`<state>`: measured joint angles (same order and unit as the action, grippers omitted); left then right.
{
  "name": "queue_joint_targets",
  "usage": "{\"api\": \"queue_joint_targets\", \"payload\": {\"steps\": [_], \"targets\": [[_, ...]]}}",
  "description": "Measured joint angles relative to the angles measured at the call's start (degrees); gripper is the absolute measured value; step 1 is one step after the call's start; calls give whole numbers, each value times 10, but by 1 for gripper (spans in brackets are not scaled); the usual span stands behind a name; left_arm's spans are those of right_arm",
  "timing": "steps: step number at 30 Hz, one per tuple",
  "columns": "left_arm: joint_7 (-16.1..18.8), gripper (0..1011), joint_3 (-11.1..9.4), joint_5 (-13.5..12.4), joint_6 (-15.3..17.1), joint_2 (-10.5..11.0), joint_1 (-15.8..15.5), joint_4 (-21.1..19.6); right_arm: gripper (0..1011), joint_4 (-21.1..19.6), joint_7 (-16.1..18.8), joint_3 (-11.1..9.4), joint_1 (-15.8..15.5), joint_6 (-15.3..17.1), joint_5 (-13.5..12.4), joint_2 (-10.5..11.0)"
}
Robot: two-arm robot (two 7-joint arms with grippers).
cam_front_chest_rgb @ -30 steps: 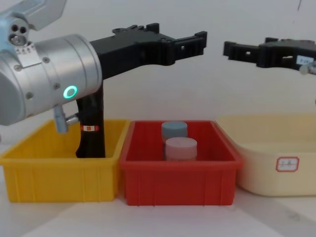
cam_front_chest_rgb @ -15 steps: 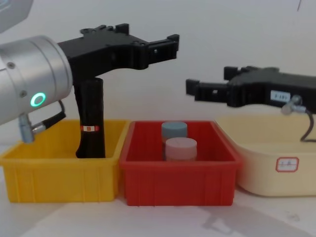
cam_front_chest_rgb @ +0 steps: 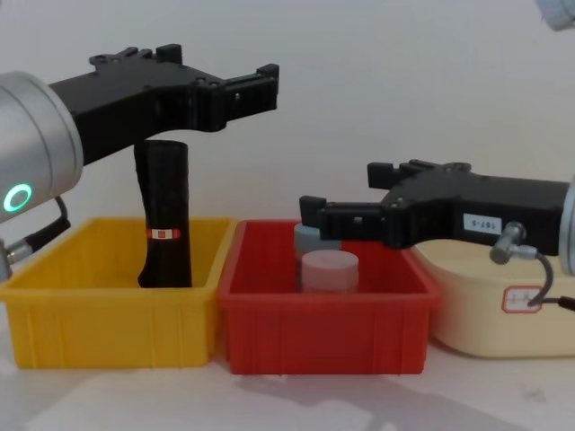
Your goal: Pick up the garbage bag with the one hand and transfer it to the other hand.
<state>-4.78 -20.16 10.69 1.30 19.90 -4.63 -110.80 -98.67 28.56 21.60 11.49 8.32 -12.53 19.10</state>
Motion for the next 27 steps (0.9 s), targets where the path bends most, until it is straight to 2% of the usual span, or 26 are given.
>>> {"api": "queue_joint_targets", "payload": {"steps": [12,27], "targets": [[15,1002,8,-7,-1,0,18,-13,1001,20,-13,11,16,24,-4,-15],[21,1002,11,-10,-2,1,26,-20,1001,75,-25,26,62,79,-20,-45]]}}
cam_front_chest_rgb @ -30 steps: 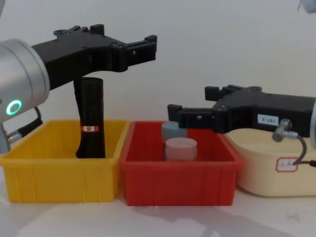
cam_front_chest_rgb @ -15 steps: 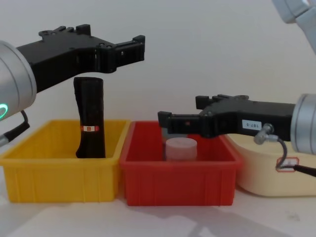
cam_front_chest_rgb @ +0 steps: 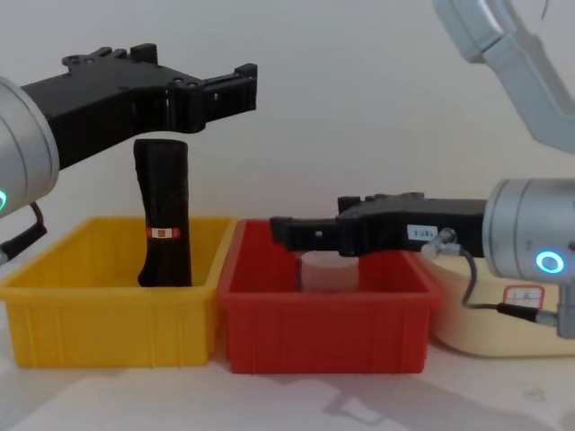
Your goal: Pick up the garbage bag with the one hand and transfer it to the other hand.
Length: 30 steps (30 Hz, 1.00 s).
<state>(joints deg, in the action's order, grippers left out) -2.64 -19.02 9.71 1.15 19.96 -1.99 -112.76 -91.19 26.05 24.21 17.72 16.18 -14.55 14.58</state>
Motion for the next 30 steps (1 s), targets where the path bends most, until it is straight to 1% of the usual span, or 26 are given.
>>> {"api": "queue_joint_targets", "payload": {"steps": [5,11,19,30], "targets": [[1,1001,0,0,0,0,1,-1,1001,24,1,5,18,15,-6,-8],[2,1002,1,-1,0,0,2,-1,1001,49,5,6,34,23,-14,-14],[2,1002,1,-1,0,0,3,-2,1001,74,9,2,51,25,-26,-18],[3,1001,1,-1,0,0,3,-2,1001,103,14,-4,66,24,-39,-15]]}}
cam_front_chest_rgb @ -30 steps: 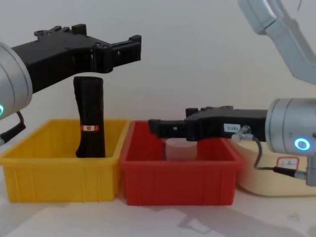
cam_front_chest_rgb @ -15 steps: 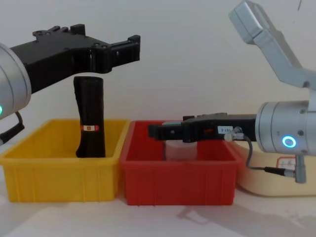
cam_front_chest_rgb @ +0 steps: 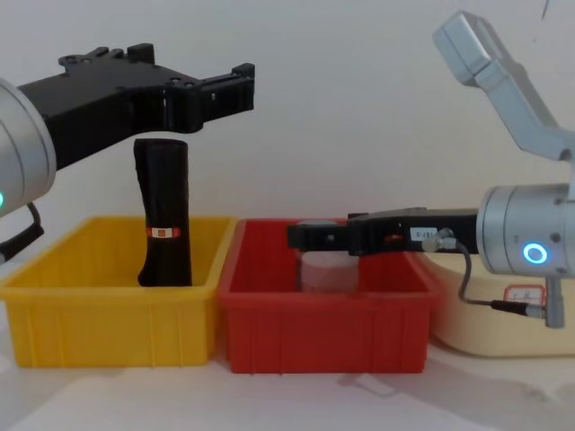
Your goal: Pick up the garbage bag with the one hand and transfer it to the other hand.
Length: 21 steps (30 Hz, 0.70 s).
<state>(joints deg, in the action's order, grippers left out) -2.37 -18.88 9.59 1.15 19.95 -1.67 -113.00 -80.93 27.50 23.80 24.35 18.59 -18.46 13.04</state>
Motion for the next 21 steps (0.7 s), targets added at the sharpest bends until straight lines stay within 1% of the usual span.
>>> {"api": "queue_joint_targets", "payload": {"steps": [21], "targets": [[0,1002,0,0,0,0,0,0,1001,46,10,3,22,7,-19,2]]}}
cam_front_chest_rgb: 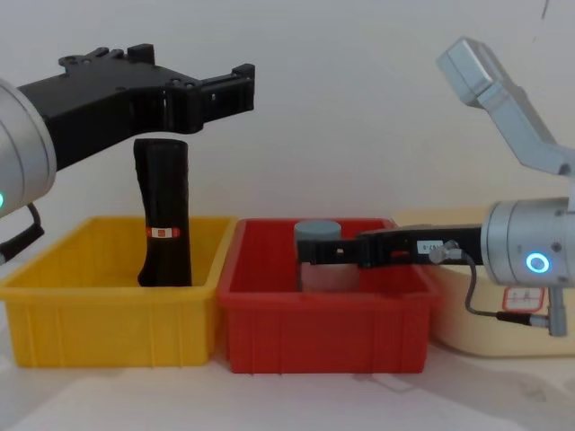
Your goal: Pick up the garbage bag with the one hand and transfer it to the other hand.
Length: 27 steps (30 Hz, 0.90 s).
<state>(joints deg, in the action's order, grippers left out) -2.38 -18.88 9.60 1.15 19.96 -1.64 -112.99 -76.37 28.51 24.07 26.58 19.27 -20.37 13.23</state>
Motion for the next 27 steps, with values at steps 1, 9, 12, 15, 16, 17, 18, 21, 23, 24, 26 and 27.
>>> {"api": "queue_joint_targets", "payload": {"steps": [1,9,12,15,16,17,18,21,23,24,26,27], "targets": [[0,1002,0,0,0,0,0,0,1001,1,1,0,1,1,-1,0],[0,1002,0,0,0,0,0,0,998,19,4,3,13,7,-9,-3],[0,1002,0,0,0,0,0,0,956,23,4,4,16,9,-10,-4],[0,1002,0,0,0,0,0,0,889,26,4,5,19,13,-11,-4],[0,1002,0,0,0,0,0,0,857,27,3,6,21,16,-12,-4],[0,1001,0,0,0,0,0,0,822,28,3,7,22,17,-12,-4],[0,1001,0,0,0,0,0,0,803,29,2,7,23,18,-12,-4],[0,1002,0,0,0,0,0,0,712,31,-1,8,25,24,-12,-4],[0,1002,0,0,0,0,0,0,665,33,-4,9,27,27,-13,-5],[0,1001,0,0,0,0,0,0,647,33,-5,9,28,28,-14,-5],[0,1002,0,0,0,0,0,0,647,34,-7,10,29,31,-15,-5],[0,1001,0,0,0,0,0,0,647,34,-8,10,29,32,-15,-5]]}}
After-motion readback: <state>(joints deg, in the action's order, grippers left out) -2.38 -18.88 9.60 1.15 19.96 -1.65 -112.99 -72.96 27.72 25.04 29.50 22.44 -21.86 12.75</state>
